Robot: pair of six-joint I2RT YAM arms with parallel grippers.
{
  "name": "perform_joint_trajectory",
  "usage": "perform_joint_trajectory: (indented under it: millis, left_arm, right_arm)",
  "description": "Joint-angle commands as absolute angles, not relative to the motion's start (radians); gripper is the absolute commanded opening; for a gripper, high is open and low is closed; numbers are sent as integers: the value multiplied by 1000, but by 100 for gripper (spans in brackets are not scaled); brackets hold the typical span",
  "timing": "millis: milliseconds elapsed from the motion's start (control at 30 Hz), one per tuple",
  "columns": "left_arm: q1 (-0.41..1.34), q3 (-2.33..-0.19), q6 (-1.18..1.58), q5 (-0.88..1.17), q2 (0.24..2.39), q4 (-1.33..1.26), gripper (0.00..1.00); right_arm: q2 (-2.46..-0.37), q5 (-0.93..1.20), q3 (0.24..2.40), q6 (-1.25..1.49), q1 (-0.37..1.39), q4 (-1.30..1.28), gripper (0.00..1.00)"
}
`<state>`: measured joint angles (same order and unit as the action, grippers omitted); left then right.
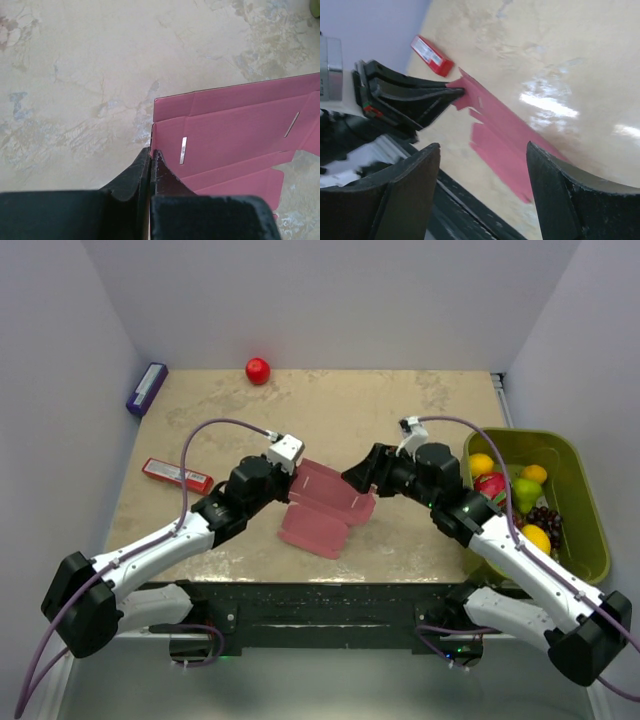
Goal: Fold the paper box
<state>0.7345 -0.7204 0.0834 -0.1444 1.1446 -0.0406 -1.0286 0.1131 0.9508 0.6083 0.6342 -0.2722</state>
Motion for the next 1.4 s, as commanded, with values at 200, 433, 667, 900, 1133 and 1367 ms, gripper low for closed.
perform_joint_trajectory:
  millis: [200, 433, 667, 900, 1133, 1367]
  left_arm:
    - [736, -704, 155, -258, 1151, -109, 0]
    - [738, -640, 137, -244, 1074, -178, 0]
    - [749, -598, 92, -193, 1003, -238, 0]
    - [779, -555, 60, -144, 937, -291, 0]
    - [810, -540, 35, -112, 910, -307, 0]
    - [821, -541, 29, -92, 908, -308, 0]
  right_arm:
    - [-1032, 146, 704, 1195, 678, 207, 78]
    - [-1172, 134, 661, 1426, 676, 388, 82]
    - [-1152, -29, 658, 1499, 676, 341, 85]
    - [-1187, -90, 640, 1555, 676, 350, 84]
    - [-1215, -127, 669, 1539, 677, 342, 81]
    - [-1241, -132, 657, 1540, 677, 371, 65]
